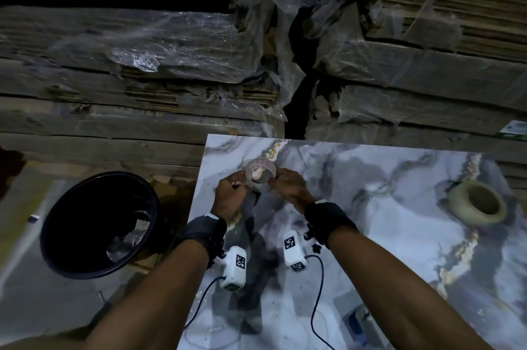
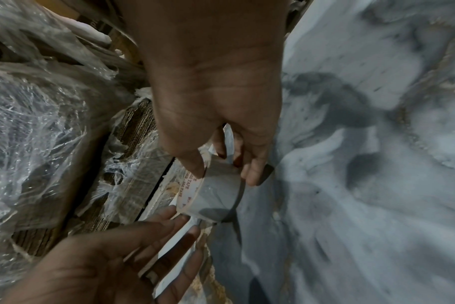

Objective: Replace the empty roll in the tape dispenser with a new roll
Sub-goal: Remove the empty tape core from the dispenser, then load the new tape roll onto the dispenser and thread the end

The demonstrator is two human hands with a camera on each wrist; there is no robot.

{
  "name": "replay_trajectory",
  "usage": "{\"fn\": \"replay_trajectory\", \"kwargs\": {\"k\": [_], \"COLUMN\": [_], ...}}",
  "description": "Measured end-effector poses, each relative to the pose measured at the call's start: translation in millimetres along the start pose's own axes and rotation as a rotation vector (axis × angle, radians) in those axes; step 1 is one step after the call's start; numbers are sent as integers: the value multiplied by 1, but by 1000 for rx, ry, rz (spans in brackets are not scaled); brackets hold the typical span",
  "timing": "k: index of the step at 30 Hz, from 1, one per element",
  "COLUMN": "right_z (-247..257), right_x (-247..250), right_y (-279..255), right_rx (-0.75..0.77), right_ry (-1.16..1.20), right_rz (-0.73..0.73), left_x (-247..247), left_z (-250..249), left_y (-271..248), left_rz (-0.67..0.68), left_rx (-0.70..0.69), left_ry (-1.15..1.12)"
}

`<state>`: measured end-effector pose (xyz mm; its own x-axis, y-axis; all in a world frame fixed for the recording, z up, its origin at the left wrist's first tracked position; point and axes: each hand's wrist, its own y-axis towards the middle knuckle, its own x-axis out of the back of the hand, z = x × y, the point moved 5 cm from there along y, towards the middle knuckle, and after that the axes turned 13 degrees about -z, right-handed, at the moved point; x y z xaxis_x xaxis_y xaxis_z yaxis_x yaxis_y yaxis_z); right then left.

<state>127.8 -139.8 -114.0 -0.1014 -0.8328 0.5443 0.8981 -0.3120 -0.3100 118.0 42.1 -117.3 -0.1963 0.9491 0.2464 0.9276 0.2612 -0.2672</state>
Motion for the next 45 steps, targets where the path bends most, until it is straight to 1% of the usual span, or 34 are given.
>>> {"fn": "replay_trajectory", "kwargs": {"k": [3,6,7,9,12,13,16,19,21,23,25,28,30,33,35,38,39,41,45], "right_z": [-1,1,1,-5,-21,-26,-40,-60,-74,-85,-97,-125,-149,-182,-204,-232,-238,-247,-256], "right_x": [1,7,9,15,32,37,60,93,117,139,161,194,215,237,244,243,242,240,236], "right_y": [-3,-8,-10,-15,-22,-23,-30,-41,-52,-62,-72,-88,-99,-117,-131,-147,-151,-157,-165], "right_rx": [-45,-4,15,2,-60,-79,-77,-103,-100,-79,-88,-122,-154,-179,-164,-64,-17,96,344], "right_ry": [40,44,41,48,96,118,88,171,167,149,116,65,65,40,-4,-138,-193,-300,-328], "right_rz": [44,96,116,143,123,130,155,173,198,220,214,193,187,187,227,341,364,379,392], "left_x": [-1,-3,-3,-3,-1,-2,-11,-24,-35,-51,-69,-92,-106,-127,-138,-147,-149,-151,-151], "left_z": [1,2,1,-4,-12,-13,-15,-19,-18,-15,-11,3,13,28,38,55,61,71,80], "left_y": [-2,-5,-7,-12,-22,-25,-36,-58,-73,-90,-110,-143,-169,-207,-229,-255,-261,-272,-286], "left_rz": [13,12,0,-47,-175,-189,-194,-183,-137,-58,32,121,240,430,529,635,655,646,520], "left_rx": [-14,-29,-26,-21,-102,-98,-96,-113,-103,-76,-52,-118,-125,-99,-86,-71,-62,-57,-191], "left_ry": [26,45,44,25,48,63,63,31,30,55,-22,87,152,217,245,272,283,307,370]}}
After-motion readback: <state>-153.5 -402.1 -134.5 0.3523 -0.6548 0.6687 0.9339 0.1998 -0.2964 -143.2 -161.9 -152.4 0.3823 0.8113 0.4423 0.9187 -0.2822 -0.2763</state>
